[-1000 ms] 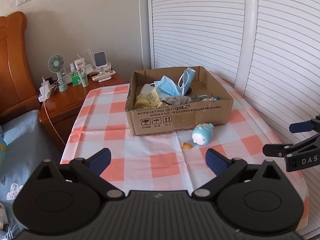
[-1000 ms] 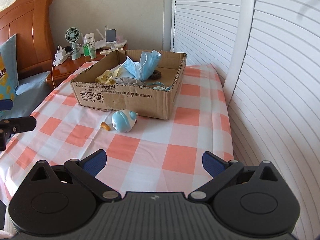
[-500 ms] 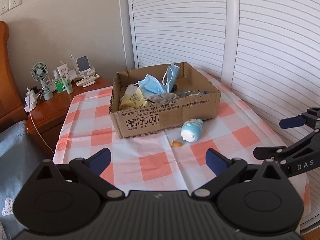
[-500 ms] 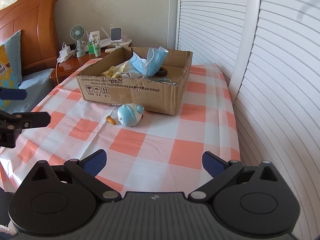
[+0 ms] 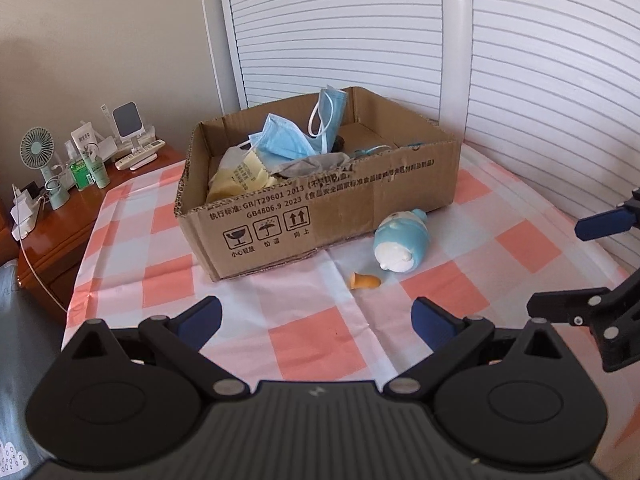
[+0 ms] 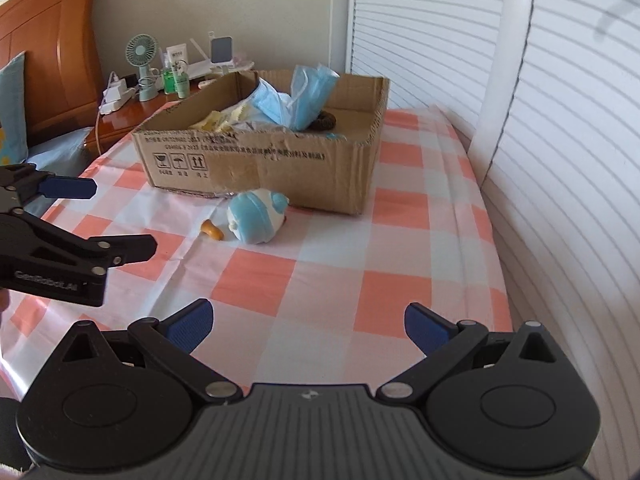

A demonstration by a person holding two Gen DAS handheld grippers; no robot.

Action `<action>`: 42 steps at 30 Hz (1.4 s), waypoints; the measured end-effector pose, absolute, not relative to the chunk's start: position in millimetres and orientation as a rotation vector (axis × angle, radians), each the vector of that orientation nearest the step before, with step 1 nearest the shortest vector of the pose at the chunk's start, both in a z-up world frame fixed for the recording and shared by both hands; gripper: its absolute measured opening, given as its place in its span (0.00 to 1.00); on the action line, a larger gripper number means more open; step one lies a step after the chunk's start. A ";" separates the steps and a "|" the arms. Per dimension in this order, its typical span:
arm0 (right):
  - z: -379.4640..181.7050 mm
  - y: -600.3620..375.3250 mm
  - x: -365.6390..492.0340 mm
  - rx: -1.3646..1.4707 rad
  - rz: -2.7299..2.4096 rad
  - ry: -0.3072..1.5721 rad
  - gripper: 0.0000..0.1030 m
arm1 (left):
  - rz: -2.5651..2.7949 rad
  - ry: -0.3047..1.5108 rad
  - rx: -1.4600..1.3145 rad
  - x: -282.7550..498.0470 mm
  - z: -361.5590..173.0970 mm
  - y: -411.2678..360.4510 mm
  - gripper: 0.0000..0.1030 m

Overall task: Organize soft objects
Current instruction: 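Move the right gripper toward the blue plush toy while the left approaches the orange earplug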

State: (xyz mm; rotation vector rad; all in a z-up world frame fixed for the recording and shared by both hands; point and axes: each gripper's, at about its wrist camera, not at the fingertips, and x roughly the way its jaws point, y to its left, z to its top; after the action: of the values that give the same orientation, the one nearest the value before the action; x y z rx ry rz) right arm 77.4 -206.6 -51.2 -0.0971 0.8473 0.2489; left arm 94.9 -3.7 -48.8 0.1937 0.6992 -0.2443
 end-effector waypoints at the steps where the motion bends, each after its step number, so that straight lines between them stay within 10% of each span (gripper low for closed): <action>1: -54.5 -207.6 78.5 -0.089 0.247 0.858 1.00 | -0.247 0.703 0.196 99.8 -54.1 -4.7 0.98; 25: -88.6 -210.6 98.1 -0.078 0.219 0.924 1.00 | -0.173 0.711 0.160 153.5 -107.1 -9.3 0.99; 32: -89.0 -207.1 97.4 -0.090 0.229 0.916 1.00 | -0.228 0.653 0.244 145.4 -105.9 -16.0 0.81; 42: -87.7 -210.1 95.9 -0.077 0.228 0.921 1.00 | -0.320 0.641 0.274 150.0 -104.6 -27.4 0.80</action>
State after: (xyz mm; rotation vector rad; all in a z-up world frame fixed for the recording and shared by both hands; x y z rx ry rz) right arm 95.9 -210.1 -87.7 -0.0767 0.9213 0.2280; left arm 150.0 -27.4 -104.6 0.2736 0.6411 -0.3200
